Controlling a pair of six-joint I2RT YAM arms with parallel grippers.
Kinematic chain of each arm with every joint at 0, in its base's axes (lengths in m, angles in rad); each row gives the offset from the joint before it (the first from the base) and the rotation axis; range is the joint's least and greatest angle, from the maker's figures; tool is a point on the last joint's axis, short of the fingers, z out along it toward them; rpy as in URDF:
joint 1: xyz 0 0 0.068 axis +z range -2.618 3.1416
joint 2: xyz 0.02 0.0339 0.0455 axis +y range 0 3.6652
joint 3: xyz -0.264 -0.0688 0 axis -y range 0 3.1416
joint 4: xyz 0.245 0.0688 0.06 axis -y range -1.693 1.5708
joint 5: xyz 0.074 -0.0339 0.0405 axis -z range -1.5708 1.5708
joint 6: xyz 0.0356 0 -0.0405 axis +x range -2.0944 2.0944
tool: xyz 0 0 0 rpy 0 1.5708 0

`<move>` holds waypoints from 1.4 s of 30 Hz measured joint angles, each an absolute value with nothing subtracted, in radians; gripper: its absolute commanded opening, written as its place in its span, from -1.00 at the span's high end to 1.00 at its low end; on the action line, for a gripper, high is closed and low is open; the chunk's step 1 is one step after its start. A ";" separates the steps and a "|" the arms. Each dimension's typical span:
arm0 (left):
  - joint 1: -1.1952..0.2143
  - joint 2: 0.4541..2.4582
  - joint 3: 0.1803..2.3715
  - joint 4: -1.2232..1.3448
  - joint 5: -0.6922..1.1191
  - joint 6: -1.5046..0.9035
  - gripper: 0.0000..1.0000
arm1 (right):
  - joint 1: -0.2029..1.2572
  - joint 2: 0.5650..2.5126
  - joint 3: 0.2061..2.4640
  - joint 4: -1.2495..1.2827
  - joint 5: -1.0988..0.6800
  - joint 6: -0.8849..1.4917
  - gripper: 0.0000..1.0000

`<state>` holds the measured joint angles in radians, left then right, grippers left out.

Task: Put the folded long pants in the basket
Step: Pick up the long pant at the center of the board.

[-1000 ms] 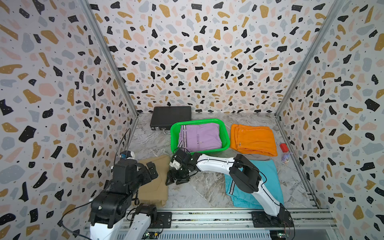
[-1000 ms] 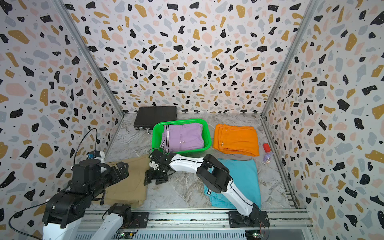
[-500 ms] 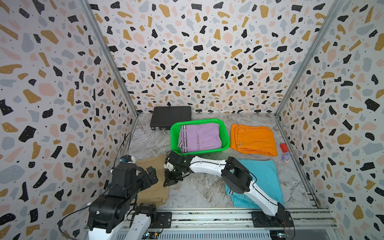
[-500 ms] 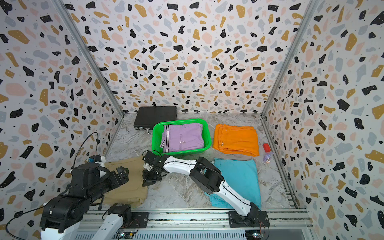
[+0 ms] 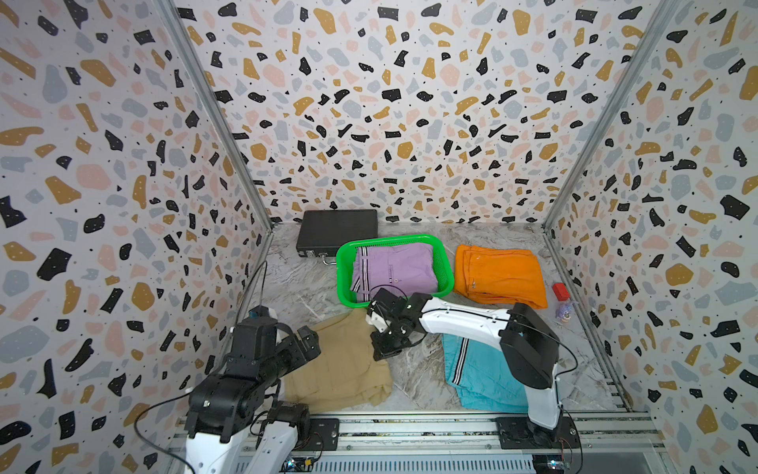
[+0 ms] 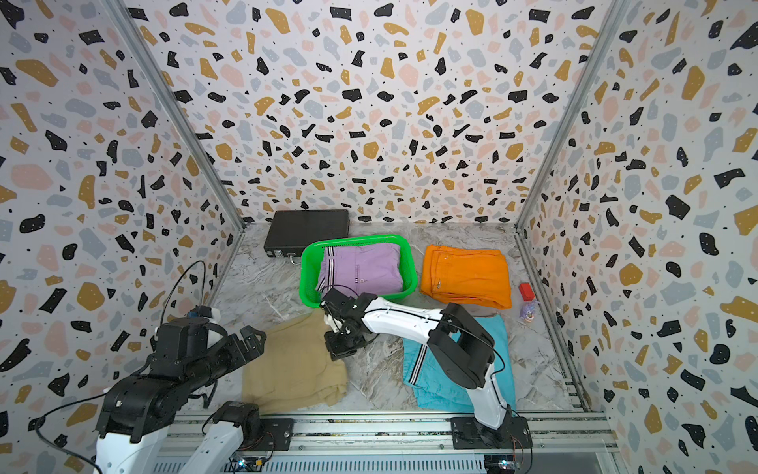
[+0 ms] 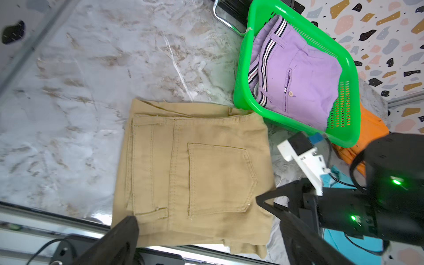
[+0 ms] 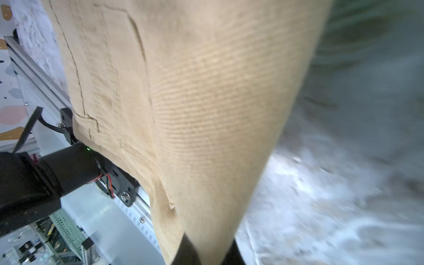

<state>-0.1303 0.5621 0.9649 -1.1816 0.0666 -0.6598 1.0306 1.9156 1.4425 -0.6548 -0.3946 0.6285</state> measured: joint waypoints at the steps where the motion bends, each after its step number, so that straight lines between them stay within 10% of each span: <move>1: -0.130 0.572 0.928 -1.151 0.092 -0.683 -1.00 | 1.016 1.875 1.399 -0.667 -0.385 0.615 1.00; 27: -0.178 0.905 0.364 -0.486 0.383 -0.856 -0.93 | 0.848 1.691 1.063 -0.680 -0.340 0.565 1.00; 30: -0.196 0.928 0.344 -0.397 0.392 -0.859 -0.61 | 0.848 1.691 1.063 -0.680 -0.343 0.568 1.00; 37: -0.220 1.001 0.308 -0.295 0.395 -0.860 0.98 | 0.847 1.691 1.063 -0.679 -0.344 0.572 1.00; 42: -0.228 0.978 0.333 -0.347 0.386 -0.846 1.00 | 0.846 1.686 1.063 -0.679 -0.343 0.569 1.00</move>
<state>-0.2276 0.9779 0.3328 -0.3466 0.3862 -0.8459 0.8463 1.6863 1.0630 -0.6792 -0.3431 0.5686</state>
